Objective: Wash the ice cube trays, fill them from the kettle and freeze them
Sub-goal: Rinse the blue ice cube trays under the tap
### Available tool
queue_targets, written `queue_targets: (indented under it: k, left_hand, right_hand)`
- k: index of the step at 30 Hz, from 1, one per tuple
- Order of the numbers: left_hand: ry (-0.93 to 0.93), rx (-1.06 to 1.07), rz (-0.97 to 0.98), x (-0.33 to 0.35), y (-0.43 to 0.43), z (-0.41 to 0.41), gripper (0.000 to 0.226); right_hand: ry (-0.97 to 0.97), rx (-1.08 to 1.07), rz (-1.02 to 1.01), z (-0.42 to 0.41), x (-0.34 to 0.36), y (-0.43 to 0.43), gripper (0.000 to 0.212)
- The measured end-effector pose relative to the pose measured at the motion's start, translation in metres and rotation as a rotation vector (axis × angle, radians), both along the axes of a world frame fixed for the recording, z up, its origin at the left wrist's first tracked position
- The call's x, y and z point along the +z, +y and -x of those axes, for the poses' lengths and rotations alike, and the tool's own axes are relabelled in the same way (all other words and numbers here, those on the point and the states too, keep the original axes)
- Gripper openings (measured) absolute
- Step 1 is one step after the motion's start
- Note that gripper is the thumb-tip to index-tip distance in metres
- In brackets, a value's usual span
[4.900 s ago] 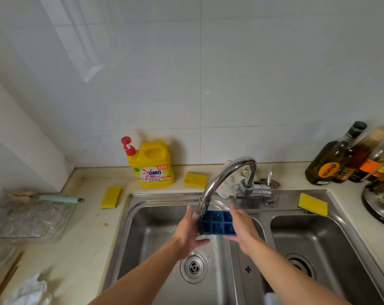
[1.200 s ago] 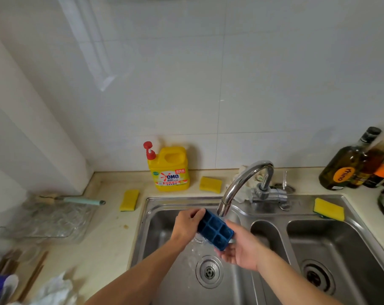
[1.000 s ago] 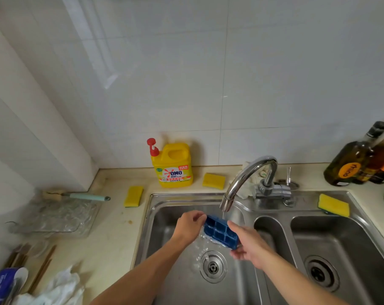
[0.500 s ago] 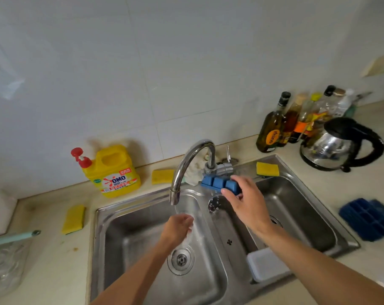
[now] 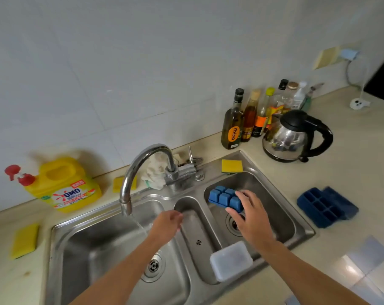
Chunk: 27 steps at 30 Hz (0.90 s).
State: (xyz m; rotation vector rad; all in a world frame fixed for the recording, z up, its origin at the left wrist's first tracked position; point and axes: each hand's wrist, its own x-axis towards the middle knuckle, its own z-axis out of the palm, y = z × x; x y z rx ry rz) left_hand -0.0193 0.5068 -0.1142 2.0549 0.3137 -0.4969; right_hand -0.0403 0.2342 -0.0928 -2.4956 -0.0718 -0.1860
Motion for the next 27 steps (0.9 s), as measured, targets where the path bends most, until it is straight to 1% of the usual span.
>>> queue_targets:
  k: [2, 5, 7, 8, 9, 10, 12, 13, 14, 16, 20, 21, 22, 23, 26, 27]
  left_hand:
    - [-0.007, 0.042, -0.004, 0.001, -0.015, -0.006, 0.017]
    - [-0.009, 0.077, 0.003, 0.000, -0.048, -0.011, 0.023]
    - [-0.014, 0.084, -0.014, -0.001, -0.076, -0.011, 0.024]
    - [-0.020, 0.087, -0.026, -0.001, -0.090, -0.012, 0.024]
    - [-0.026, 0.085, -0.038, -0.001, -0.103, -0.011, 0.023]
    - [-0.032, 0.081, -0.049, -0.001, -0.114, -0.010, 0.021]
    - [-0.043, 0.076, -0.081, 0.000, -0.132, -0.007, 0.019]
    - [-0.054, 0.075, -0.100, 0.002, -0.139, -0.005, 0.018]
    - [-0.069, 0.076, -0.114, 0.003, -0.144, -0.002, 0.018]
    - [-0.091, 0.084, -0.128, 0.007, -0.153, 0.004, 0.016]
    - [-0.098, 0.079, -0.157, 0.013, -0.171, 0.019, 0.017]
    - [-0.092, 0.085, -0.155, 0.015, -0.174, 0.022, 0.017]
    - [-0.092, 0.086, -0.164, 0.015, -0.177, 0.023, 0.016]
    - [-0.094, 0.078, -0.177, 0.015, -0.179, 0.024, 0.014]
    - [-0.084, 0.062, -0.182, 0.018, -0.183, 0.026, 0.015]
    - [-0.085, 0.062, -0.178, 0.017, -0.184, 0.026, 0.015]
  right_hand:
    - [-0.095, 0.007, -0.051, -0.011, 0.008, -0.018, 0.057]
    - [-0.301, 0.053, -0.182, -0.034, 0.032, -0.041, 0.056]
    - [-0.374, 0.071, -0.247, -0.043, 0.039, -0.059, 0.057]
    - [-0.372, 0.077, -0.240, -0.045, 0.036, -0.069, 0.057]
    - [-0.329, 0.088, -0.195, -0.043, 0.029, -0.080, 0.057]
    - [-0.239, 0.104, -0.113, -0.040, 0.017, -0.092, 0.057]
    - [0.017, 0.153, 0.100, -0.027, -0.012, -0.118, 0.059]
    - [0.110, 0.170, 0.150, -0.019, -0.023, -0.128, 0.060]
    - [0.139, 0.171, 0.137, -0.015, -0.030, -0.137, 0.061]
    - [0.075, 0.165, 0.031, -0.015, -0.029, -0.143, 0.061]
    - [-0.182, 0.172, -0.172, -0.026, -0.004, -0.138, 0.057]
    - [-0.216, 0.175, -0.193, -0.028, -0.001, -0.137, 0.056]
    - [-0.209, 0.189, -0.185, -0.030, -0.003, -0.139, 0.055]
    - [-0.150, 0.209, -0.140, -0.029, -0.011, -0.144, 0.054]
    - [0.220, 0.273, 0.146, -0.014, -0.046, -0.160, 0.053]
    - [0.300, 0.270, 0.205, -0.009, -0.056, -0.165, 0.052]
